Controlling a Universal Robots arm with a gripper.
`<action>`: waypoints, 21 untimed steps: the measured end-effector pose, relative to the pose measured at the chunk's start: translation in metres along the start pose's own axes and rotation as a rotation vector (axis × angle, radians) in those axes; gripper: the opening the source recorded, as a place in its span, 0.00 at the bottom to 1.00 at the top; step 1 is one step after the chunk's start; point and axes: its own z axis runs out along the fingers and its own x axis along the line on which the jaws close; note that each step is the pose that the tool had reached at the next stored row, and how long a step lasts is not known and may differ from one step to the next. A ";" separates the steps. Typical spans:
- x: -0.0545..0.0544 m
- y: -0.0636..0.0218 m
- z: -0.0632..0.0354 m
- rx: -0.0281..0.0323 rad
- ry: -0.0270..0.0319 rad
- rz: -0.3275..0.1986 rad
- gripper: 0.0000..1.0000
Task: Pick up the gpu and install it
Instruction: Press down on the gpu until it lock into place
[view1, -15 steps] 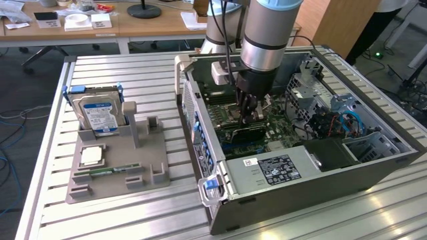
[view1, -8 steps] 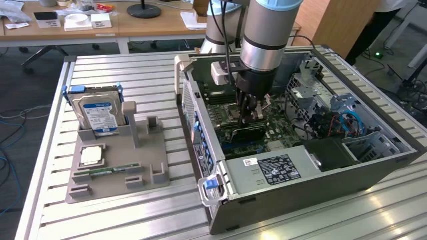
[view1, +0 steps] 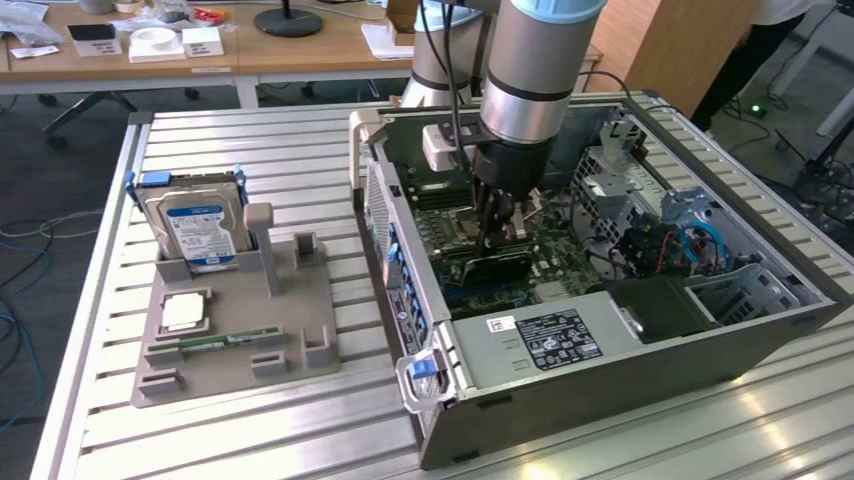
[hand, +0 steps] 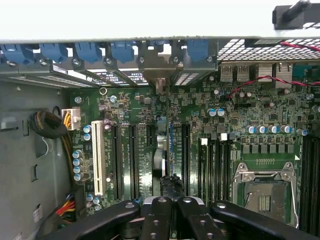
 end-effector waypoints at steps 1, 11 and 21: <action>0.000 0.0001 0.0000 0.0000 0.0000 0.000 0.11; -0.001 0.0001 0.0020 0.0000 0.0004 0.000 0.11; -0.001 0.0001 0.0035 0.0002 0.0003 0.000 0.11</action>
